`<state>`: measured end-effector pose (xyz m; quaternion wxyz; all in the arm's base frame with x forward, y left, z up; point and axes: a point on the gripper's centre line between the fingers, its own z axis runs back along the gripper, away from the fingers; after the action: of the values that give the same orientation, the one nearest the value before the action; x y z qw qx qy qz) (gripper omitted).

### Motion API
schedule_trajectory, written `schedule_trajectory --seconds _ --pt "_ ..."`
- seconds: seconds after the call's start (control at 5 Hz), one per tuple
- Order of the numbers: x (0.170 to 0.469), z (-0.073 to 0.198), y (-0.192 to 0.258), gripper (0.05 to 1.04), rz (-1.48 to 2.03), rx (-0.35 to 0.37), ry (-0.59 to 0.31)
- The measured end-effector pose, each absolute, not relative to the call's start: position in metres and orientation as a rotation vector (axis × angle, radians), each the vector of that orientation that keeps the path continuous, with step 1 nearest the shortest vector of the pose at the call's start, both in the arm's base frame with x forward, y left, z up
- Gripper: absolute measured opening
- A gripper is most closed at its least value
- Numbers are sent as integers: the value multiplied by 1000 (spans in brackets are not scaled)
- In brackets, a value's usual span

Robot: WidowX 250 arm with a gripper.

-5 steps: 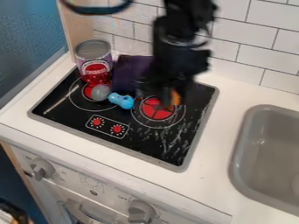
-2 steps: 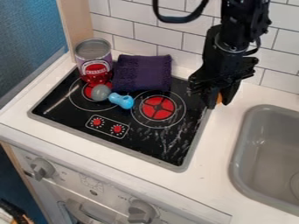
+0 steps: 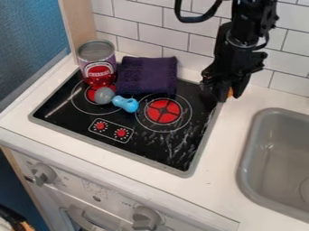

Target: Move the fish in the top right side of the stove

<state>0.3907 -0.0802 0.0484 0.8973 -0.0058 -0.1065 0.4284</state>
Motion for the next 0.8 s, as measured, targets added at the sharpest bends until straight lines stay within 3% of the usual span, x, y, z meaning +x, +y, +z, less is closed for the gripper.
schedule_trajectory --seconds 0.4,0.6,0.8 --pt "379 30 -82 334 870 29 -178" --pt "374 24 -80 407 896 42 -180" --pt "373 23 -79 711 918 50 -175"
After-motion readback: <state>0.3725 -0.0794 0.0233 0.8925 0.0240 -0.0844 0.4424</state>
